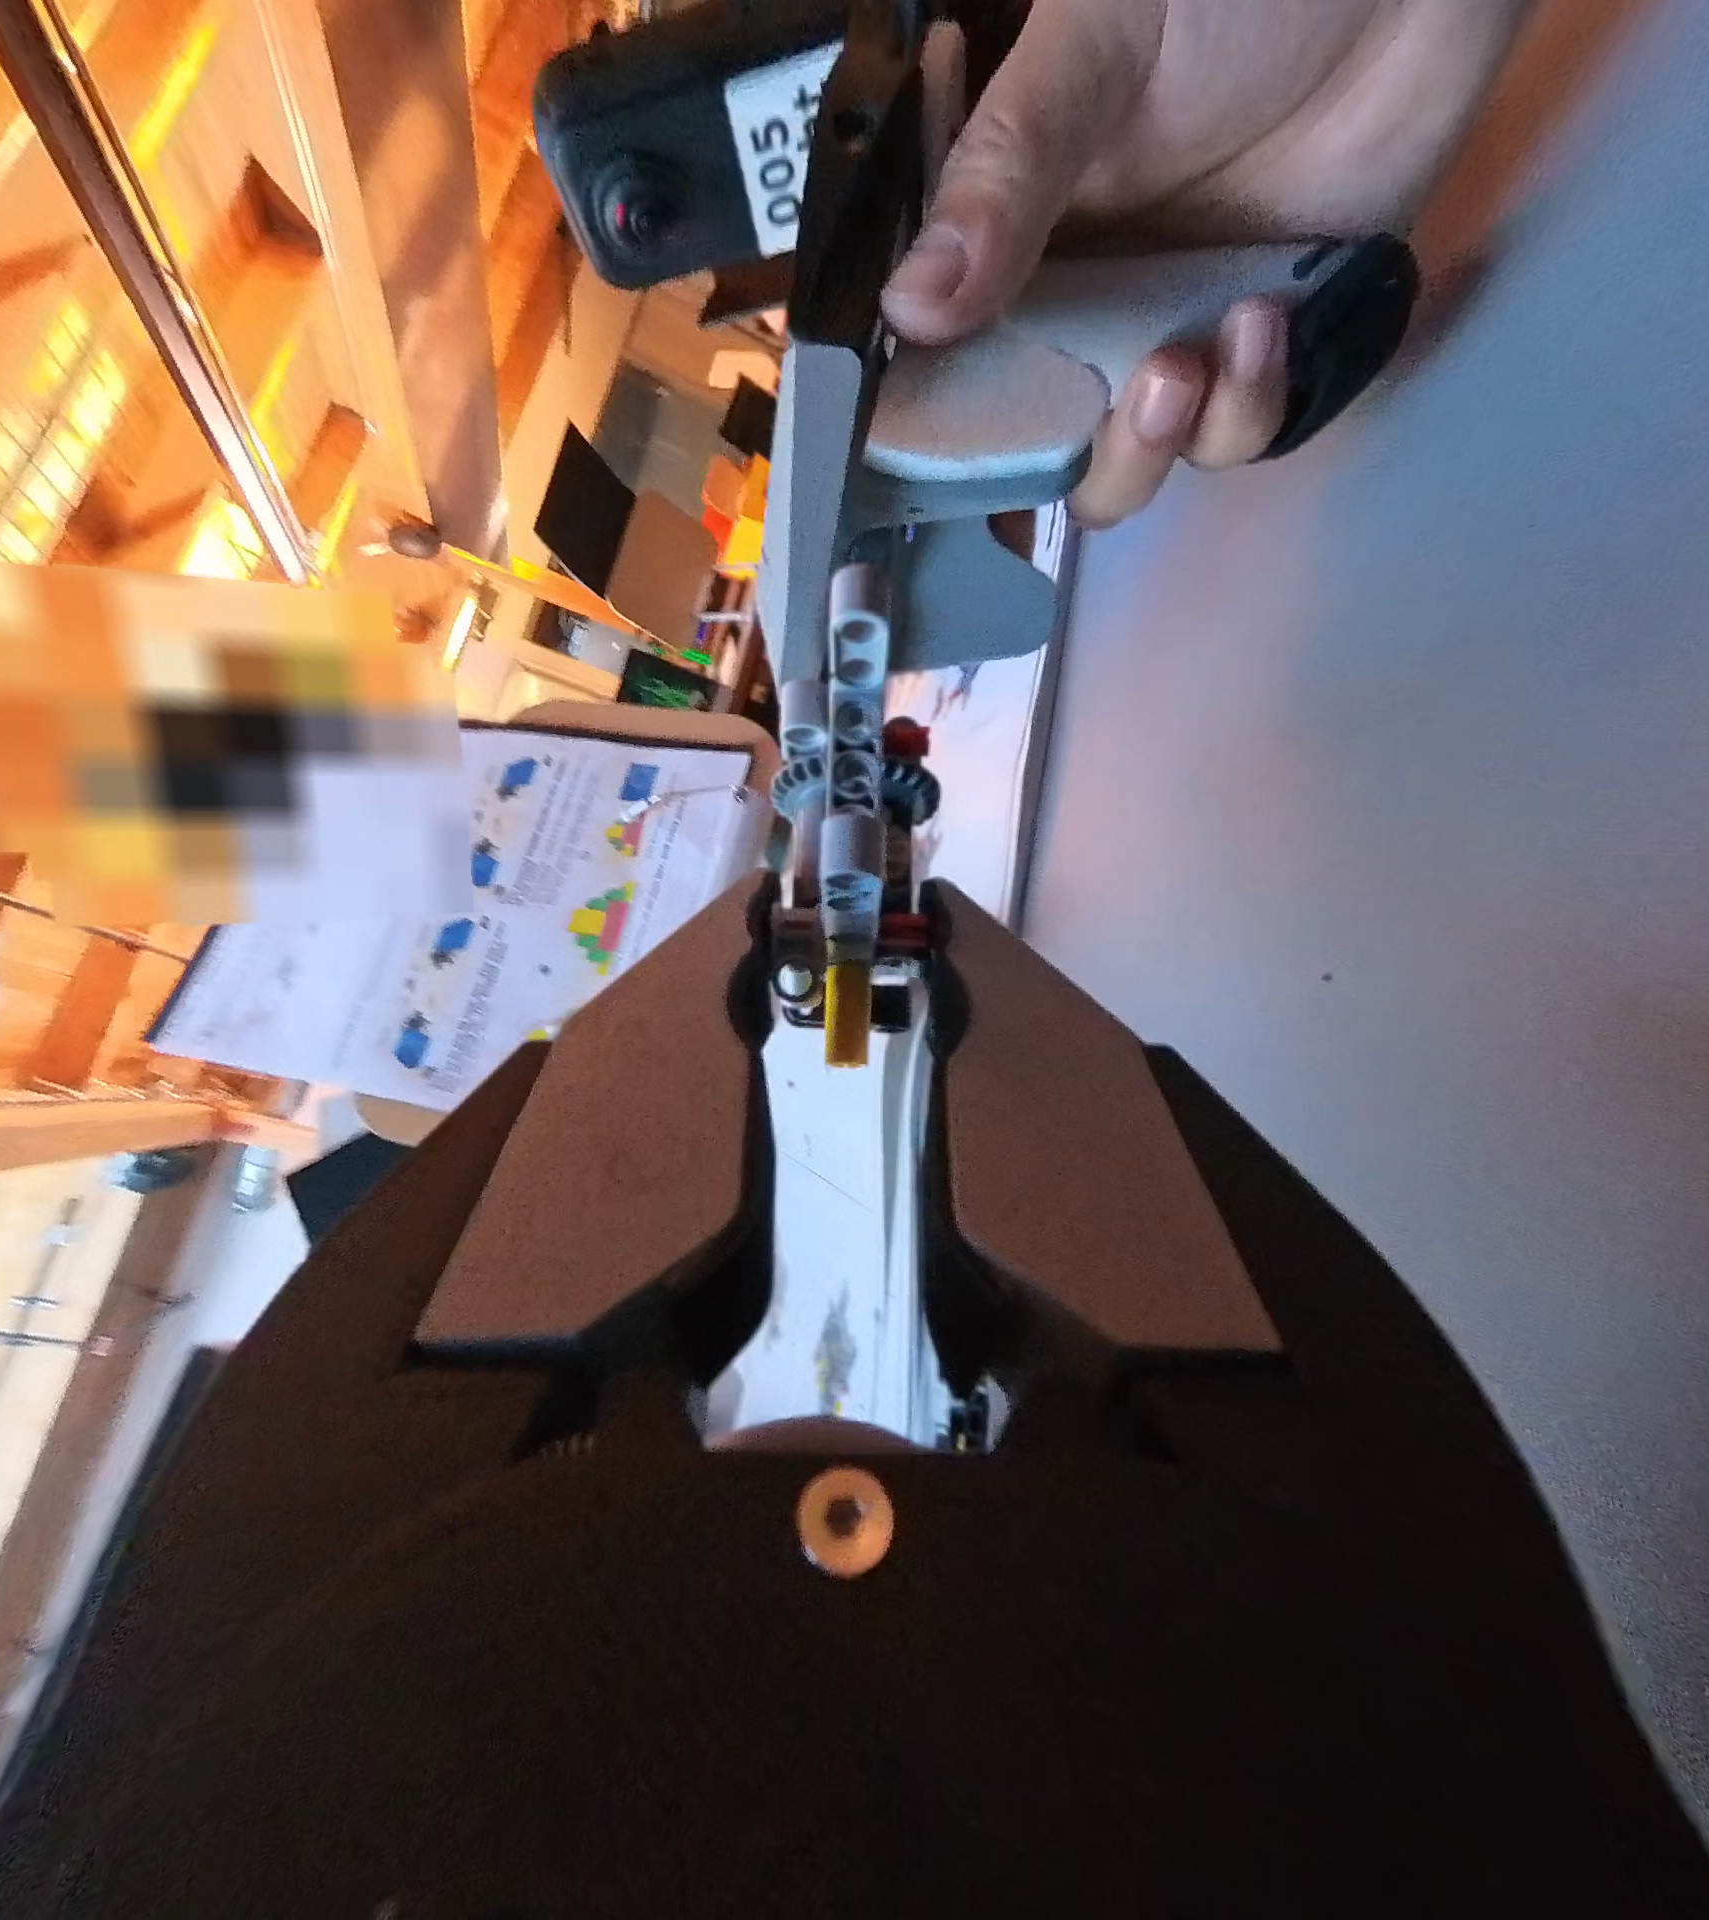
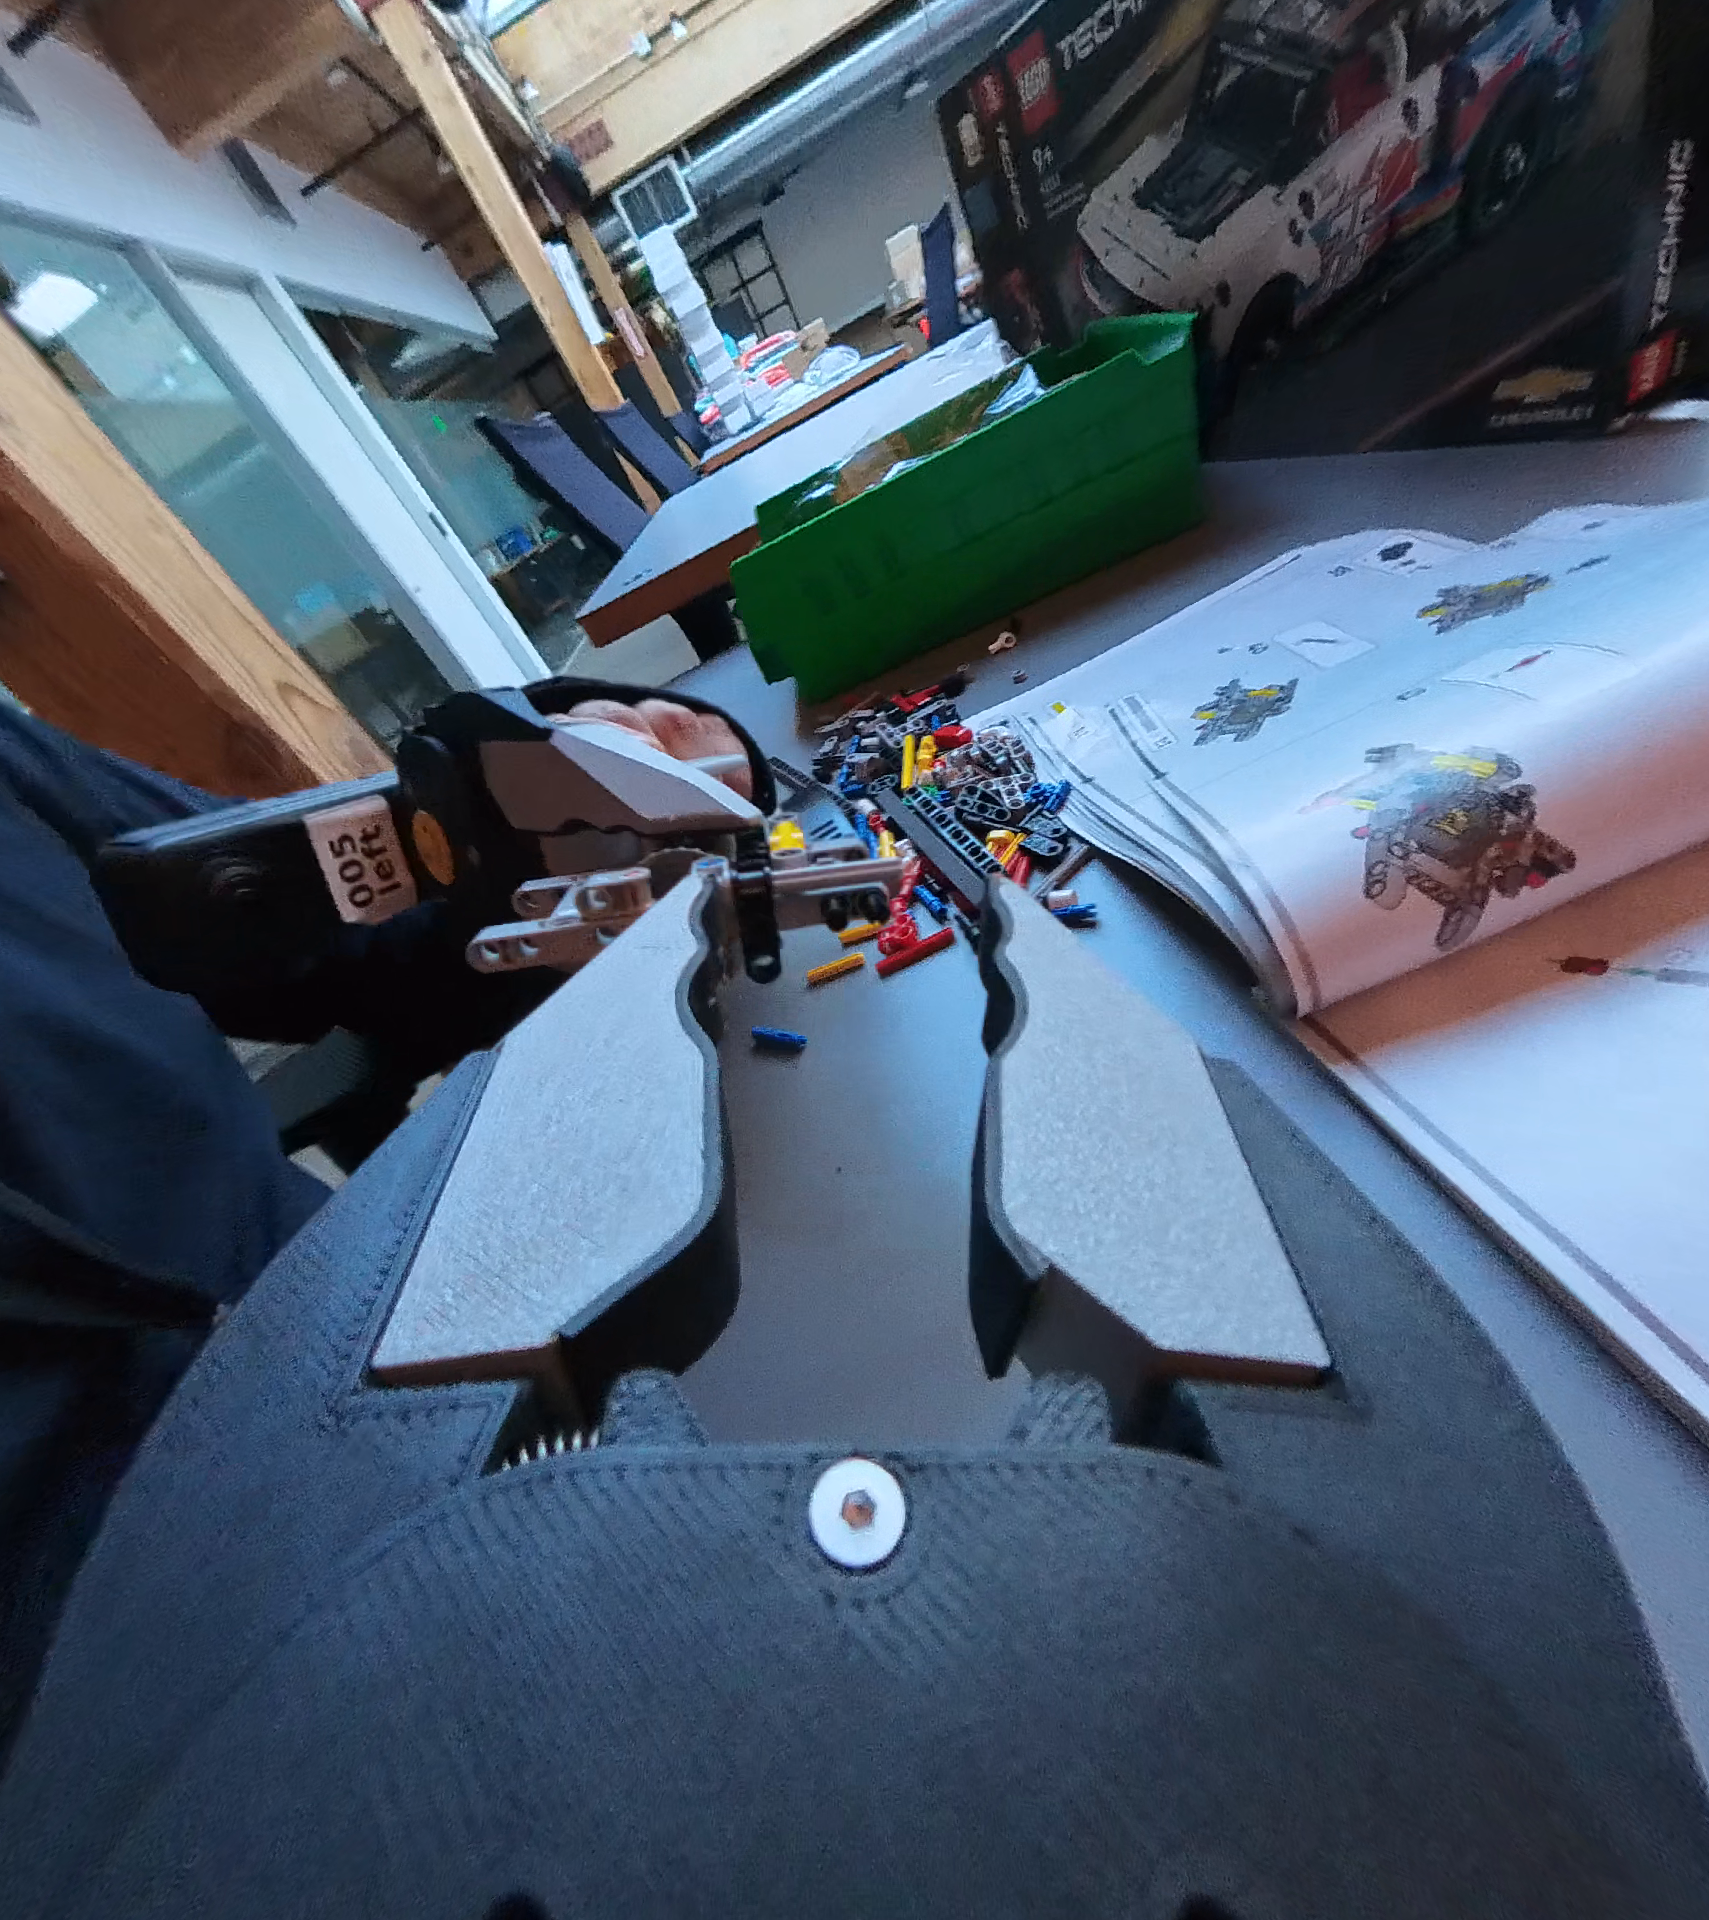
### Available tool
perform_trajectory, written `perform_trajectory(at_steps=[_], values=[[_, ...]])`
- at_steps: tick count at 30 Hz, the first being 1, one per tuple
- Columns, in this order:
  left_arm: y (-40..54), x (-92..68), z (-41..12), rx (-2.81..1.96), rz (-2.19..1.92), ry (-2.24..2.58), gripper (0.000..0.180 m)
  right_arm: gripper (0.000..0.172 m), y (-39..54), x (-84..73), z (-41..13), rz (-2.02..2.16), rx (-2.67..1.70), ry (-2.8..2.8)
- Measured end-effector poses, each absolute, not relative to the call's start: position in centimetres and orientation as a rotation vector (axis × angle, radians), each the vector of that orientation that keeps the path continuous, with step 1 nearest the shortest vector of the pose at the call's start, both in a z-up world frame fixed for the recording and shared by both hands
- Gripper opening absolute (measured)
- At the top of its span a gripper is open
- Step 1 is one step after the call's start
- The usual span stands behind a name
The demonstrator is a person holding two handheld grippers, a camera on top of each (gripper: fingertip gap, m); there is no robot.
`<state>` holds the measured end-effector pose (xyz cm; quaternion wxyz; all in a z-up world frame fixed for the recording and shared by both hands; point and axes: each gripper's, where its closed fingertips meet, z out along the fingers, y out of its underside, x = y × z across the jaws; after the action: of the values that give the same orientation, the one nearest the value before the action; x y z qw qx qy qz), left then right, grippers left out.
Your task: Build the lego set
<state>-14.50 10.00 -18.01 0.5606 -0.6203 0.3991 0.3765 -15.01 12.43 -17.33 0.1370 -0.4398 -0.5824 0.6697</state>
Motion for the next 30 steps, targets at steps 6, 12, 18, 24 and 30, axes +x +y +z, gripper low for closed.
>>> perform_trajectory(at_steps=[6, 12, 18, 24, 30], values=[[9.9, -13.5, -17.8, -1.402, 0.907, 0.985, 0.023, 0.038, 11.1, -13.2, -16.8, 2.016, -1.116, -1.779], [9.9, -13.5, -17.8, -1.408, 0.909, 0.982, 0.023, 0.041, 10.7, -12.9, -17.0, 1.985, -1.094, -1.824], [9.9, -13.4, -17.9, -1.411, 0.906, 0.987, 0.023, 0.036, 10.8, -13.0, -17.1, 1.975, -1.101, -1.824], [9.9, -13.5, -18.0, -1.425, 0.892, 0.983, 0.023, 0.037, 11.0, -13.0, -17.2, 1.989, -1.124, -1.820], [9.9, -13.5, -18.0, -1.435, 0.871, 0.977, 0.023, 0.036, 11.0, -13.0, -17.2, 2.002, -1.124, -1.820]])
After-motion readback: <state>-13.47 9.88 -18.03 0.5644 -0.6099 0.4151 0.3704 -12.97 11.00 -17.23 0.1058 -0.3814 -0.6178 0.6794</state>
